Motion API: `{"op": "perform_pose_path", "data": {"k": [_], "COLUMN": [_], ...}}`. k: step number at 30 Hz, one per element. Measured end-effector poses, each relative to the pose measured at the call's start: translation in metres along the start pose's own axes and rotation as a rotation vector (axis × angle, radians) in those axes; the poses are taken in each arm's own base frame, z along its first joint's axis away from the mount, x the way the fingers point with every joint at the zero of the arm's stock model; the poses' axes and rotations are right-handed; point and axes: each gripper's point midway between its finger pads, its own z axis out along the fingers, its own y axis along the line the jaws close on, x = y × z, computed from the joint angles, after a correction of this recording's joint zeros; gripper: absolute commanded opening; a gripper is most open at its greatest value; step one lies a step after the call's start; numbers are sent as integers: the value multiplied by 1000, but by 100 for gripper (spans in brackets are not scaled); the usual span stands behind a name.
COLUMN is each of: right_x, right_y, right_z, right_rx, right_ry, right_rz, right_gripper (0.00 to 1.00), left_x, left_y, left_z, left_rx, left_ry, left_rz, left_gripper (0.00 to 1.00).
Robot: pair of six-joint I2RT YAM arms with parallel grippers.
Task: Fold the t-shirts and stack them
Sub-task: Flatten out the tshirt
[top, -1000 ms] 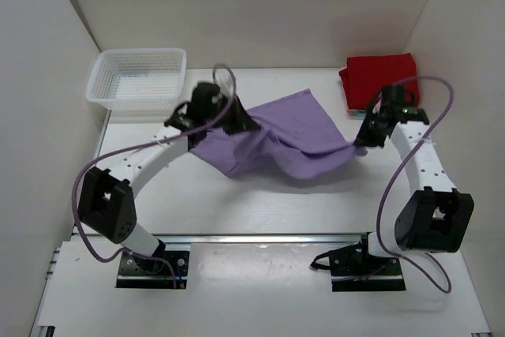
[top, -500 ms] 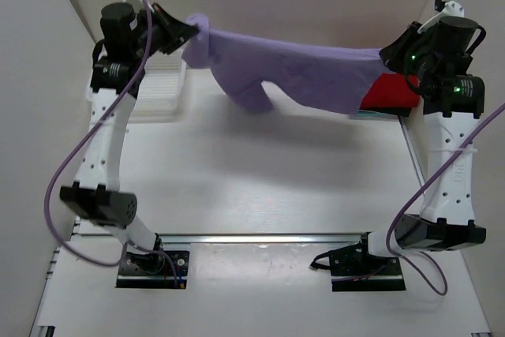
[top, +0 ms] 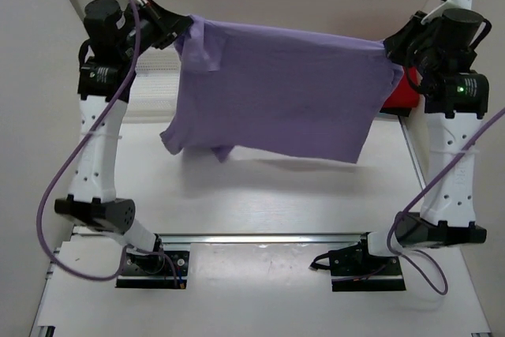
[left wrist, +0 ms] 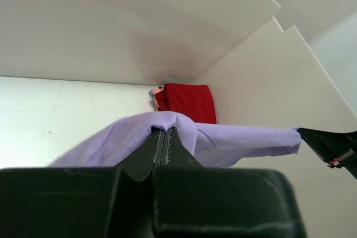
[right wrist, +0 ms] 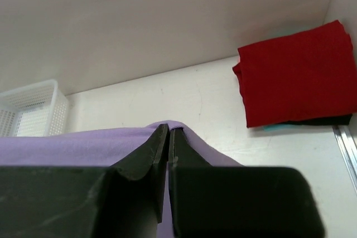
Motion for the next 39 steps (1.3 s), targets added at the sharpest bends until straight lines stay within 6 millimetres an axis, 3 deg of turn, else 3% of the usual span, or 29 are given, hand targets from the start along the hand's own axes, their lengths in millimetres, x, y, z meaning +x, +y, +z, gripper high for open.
{"op": "perform_pose_path", "data": {"k": [6,9,12,14,17,21,24,27,28,32,33,34,35,36,38,39], "right_x": [10,16,12,3,-7,10,52,125,153,275,312,328,347,367,391,395], "right_y": [-6,-7,2,9,15,11,-2,-27,-35,-67,-77,-81,-86,-90,-97,-99], "right_z": [65,90,87,76,52,19,4,-2,-1,-10,-20,-27,-34,-45,-61,-66], "right_rx": [-11,-19,-43,-68,-84,-72,-45,0,10,58,76,86,97,115,139,148], "right_ry": [60,85,75,49,7,19,94,253,317,628,731,777,829,891,973,994], "right_rz": [7,-4,-22,-34,-47,-64,-69,-53,-44,6,25,35,47,66,86,92], "right_gripper": [0,0,0,0,0,0,0,0,0,0,7,15,31,38,61,64], "left_x": [14,12,7,0,-11,-10,35,97,127,260,290,322,355,375,396,395], "left_y": [63,87,94,86,58,10,4,28,48,144,164,186,205,215,222,220], "left_z": [79,107,100,83,52,3,-45,-89,-104,-148,-158,-173,-192,-206,-224,-224], "left_rx": [-59,-58,-60,-52,-25,14,-7,-57,-101,-309,-359,-425,-490,-540,-588,-587], "left_ry": [83,90,90,77,55,32,76,143,186,417,478,549,628,677,729,725], "left_rz": [-65,-96,-121,-117,-79,22,39,15,-6,-105,-136,-175,-226,-265,-313,-321], "left_gripper": [0,0,0,0,0,0,1,3,5,31,46,49,50,51,55,57]}}
